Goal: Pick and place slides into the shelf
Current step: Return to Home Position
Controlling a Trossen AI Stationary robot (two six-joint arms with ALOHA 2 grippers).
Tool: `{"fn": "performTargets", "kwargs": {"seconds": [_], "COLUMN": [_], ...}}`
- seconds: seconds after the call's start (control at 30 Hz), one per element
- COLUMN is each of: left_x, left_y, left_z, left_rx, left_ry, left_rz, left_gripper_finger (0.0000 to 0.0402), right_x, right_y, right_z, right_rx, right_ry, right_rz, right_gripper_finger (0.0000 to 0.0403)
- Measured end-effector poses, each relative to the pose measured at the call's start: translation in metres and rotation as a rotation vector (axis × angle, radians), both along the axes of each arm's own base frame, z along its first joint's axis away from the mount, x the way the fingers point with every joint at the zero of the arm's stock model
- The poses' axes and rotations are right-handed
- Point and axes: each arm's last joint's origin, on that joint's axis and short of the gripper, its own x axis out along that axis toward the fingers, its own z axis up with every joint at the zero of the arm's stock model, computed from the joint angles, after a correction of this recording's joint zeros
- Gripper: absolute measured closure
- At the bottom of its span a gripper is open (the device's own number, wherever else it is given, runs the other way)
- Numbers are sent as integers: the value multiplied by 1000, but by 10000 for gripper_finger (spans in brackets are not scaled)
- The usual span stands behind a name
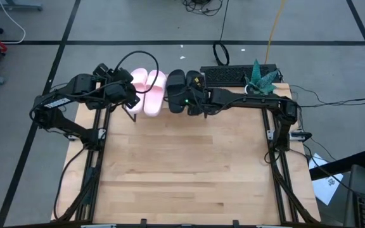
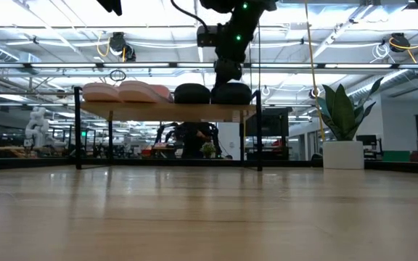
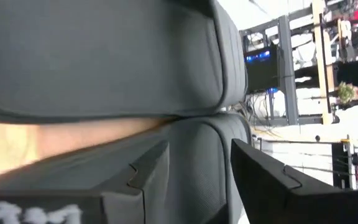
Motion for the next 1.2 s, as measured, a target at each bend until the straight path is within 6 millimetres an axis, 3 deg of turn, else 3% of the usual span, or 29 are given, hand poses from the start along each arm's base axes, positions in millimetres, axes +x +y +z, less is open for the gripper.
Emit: {"fn": "performTargets", "kwargs": {"seconds": [0.27,0.4,0.53,0.7,0.83,1.0,1.2], "left_x": [0,0,-2,-16,-41,-82,-120], "left_y": [0,0,-5,-18,-33,-50,-59], "left_z": [0,0,-1,4,15,27,26], "left_rx": [3,5,-117,-307,-421,-504,-586], "left_ry": [12,42,21,-38,-150,-272,-349], "left_rz": [-8,-36,-108,-264,-353,-490,-618], "left_gripper_finger": [149,149,149,149,149,149,149], "right_x": [-5,-13,-30,-65,-100,-148,-208], "right_y": [24,44,75,111,129,138,137], "right_z": [16,34,62,105,136,163,175], "right_rx": [-16,-56,-65,-7,82,183,353], "right_ry": [-45,-89,-178,-373,-558,-684,-769], "right_rz": [18,21,82,138,147,157,84], "right_gripper_finger": [240,240,240,241,241,241,241]}}
